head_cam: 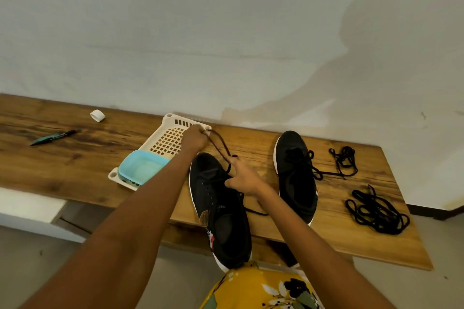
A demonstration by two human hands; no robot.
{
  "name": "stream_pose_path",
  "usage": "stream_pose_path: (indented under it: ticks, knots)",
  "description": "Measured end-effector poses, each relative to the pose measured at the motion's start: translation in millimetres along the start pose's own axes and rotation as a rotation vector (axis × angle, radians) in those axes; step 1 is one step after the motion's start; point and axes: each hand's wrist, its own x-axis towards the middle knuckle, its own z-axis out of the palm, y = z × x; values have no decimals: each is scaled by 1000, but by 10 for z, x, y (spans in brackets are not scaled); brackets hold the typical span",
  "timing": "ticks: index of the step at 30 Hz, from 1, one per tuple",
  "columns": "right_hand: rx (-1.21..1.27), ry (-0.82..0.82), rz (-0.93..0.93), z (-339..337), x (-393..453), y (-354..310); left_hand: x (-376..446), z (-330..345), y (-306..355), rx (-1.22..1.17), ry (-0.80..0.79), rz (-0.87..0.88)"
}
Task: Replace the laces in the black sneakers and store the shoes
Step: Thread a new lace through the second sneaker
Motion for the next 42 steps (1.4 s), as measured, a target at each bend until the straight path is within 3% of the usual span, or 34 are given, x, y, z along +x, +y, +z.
stream_pose_path:
  ticks: [2,5,7,10,12,14,21,25,27,32,37,42]
  knots:
    - [24,16,19,-1,19,32,-24,50,208,-213,-39,102]
    - [92,74,91,17,69,71,-132,89,486,-468,-294,215]
    - [245,105,147,22,121,124,-193,82,599,-439,-403,281]
    - [720,201,291,-113,174,173,-189,74,726,-345,-467,336]
    - [989,311,397,-263,225,232,-161,73,787,-330,-468,299]
    - [1100,376,420,-383,273,311,-123,82,782,-327,-411,229]
    - [798,395,375,-310,189,335,-262,77,420,-62,-209,187]
    - [420,95,198,31,-47,293,-644,57,149,197,-106,80]
    - [348,30,146,139,-128,245,-862,79,10,259,-173,11]
    - [141,140,146,163,-273,149,-1211,108,-148,190,-435,-179]
    - [-120,218,241,75,-309,127,-1272,79,-186,-28,-229,-213]
    - [209,37,310,-150,-409,108,-1275,65,-158,-150,-199,-216]
